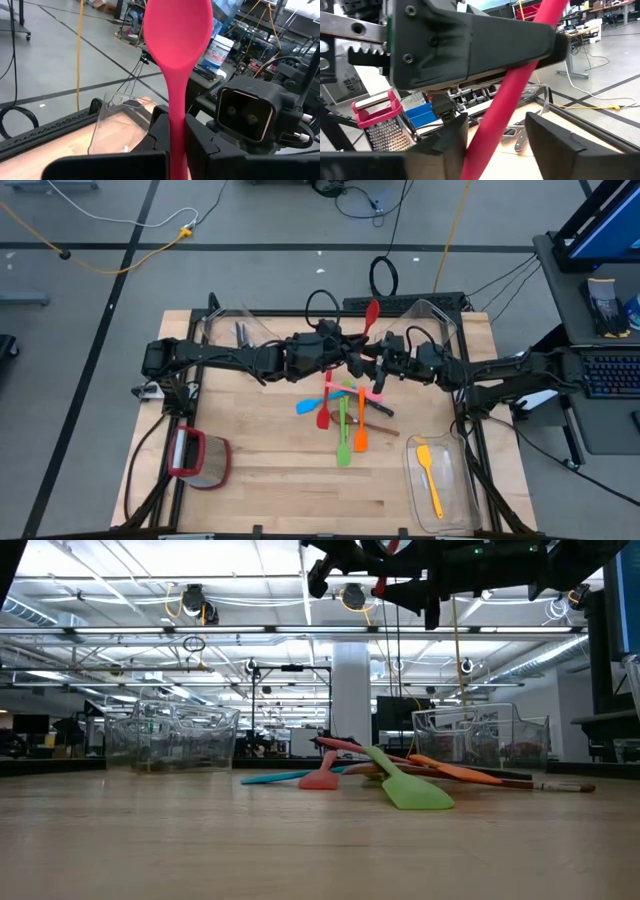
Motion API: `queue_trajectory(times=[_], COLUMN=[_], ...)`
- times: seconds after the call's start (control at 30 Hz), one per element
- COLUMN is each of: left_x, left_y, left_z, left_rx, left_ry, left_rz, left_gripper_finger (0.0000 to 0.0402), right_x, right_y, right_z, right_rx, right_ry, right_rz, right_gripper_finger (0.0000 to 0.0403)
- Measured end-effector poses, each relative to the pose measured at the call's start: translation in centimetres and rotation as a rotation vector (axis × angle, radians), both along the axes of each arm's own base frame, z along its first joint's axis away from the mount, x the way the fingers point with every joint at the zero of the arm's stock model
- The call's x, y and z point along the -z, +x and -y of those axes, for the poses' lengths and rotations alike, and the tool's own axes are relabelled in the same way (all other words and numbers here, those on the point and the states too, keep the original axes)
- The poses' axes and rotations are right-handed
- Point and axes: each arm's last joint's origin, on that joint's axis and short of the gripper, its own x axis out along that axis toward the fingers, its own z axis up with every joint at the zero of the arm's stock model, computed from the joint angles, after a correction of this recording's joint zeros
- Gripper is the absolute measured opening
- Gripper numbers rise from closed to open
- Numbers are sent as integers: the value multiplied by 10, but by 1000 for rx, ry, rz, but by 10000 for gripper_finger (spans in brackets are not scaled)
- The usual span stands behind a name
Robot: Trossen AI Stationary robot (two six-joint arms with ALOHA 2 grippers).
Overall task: Pick & Place Kitchen Items
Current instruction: Put the red serving spoon into the top right transparent bin
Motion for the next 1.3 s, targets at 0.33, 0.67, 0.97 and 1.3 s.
queue_trajectory(times=[0.33, 0.67, 0.97, 1.3], left_x=[1, 2, 3, -8], left_y=[-1, 0, -1, -18], left_z=[0, 1, -1, -13], left_rx=[0, 20, 20, -73], left_ry=[11, 46, 114, 206], left_rz=[-24, -48, -95, -237], left_gripper_finger=[17, 53, 133, 203], right_x=[3, 4, 2, -5], right_y=[0, 0, -4, -29], right_z=[0, 0, 3, 9], right_rx=[-8, -14, 3, 184], right_ry=[67, 50, 54, 70], right_rz=[-15, -31, -37, -118], right_gripper_finger=[50, 38, 36, 36])
